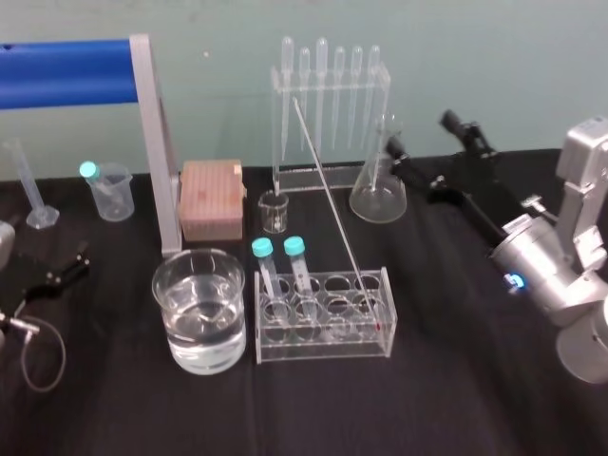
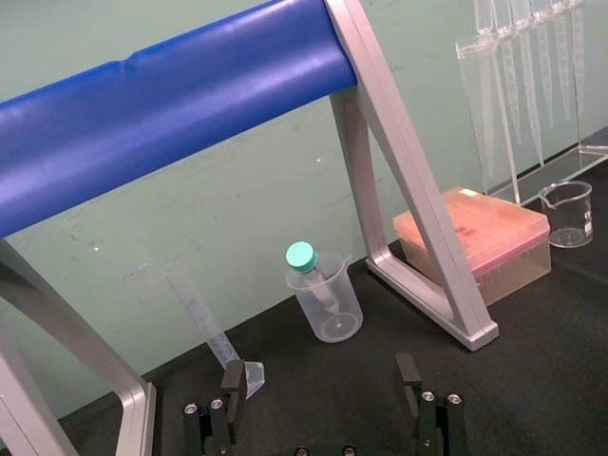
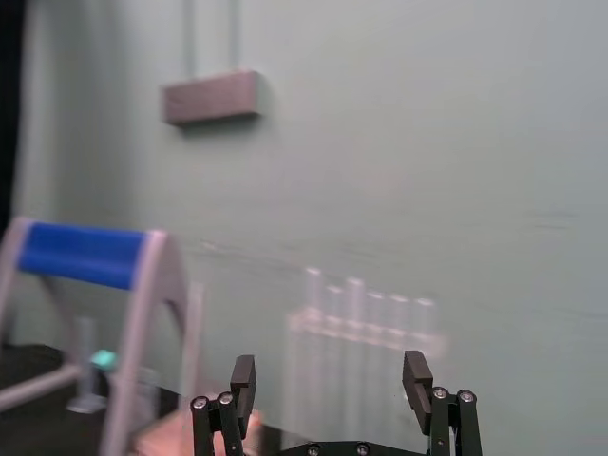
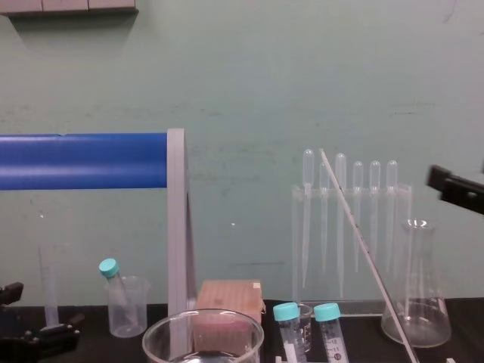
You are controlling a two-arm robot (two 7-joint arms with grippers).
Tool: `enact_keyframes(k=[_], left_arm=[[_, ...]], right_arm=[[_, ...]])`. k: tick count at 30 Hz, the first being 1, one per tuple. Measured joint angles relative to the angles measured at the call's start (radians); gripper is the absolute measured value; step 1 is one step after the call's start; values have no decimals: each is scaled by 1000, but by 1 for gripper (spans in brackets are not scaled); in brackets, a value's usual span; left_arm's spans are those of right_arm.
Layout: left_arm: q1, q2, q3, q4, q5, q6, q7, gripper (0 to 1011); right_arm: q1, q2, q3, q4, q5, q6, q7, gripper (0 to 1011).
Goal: Hold the thermometer with one hand and immerse one end into the beaker, then reinsert it into the test tube rack.
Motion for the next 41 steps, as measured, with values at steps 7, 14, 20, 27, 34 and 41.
enact_keyframes(k=[7,14,20,27,34,41], left_arm=[[0,0,0,0,0,0,0,1008],[0,0,0,0,0,0,0,1008],[0,0,0,0,0,0,0,1008],[0,0,0,0,0,0,0,1008],[0,0,0,0,0,0,0,1008],[0,0,0,0,0,0,0,1008]], right_arm=[[-49,3,40,-29,-50,107,-94,1004],[-61,-5,36,-5,-97,177,-112,1004],[-63,-19,33,25,-111,197,-107,1004],[-63,-43,43,60,-100,189,-68,1004],[-63,-42,42,59,-100,188,-69,1004],[-63,-40,41,56,-100,190,-73,1004]])
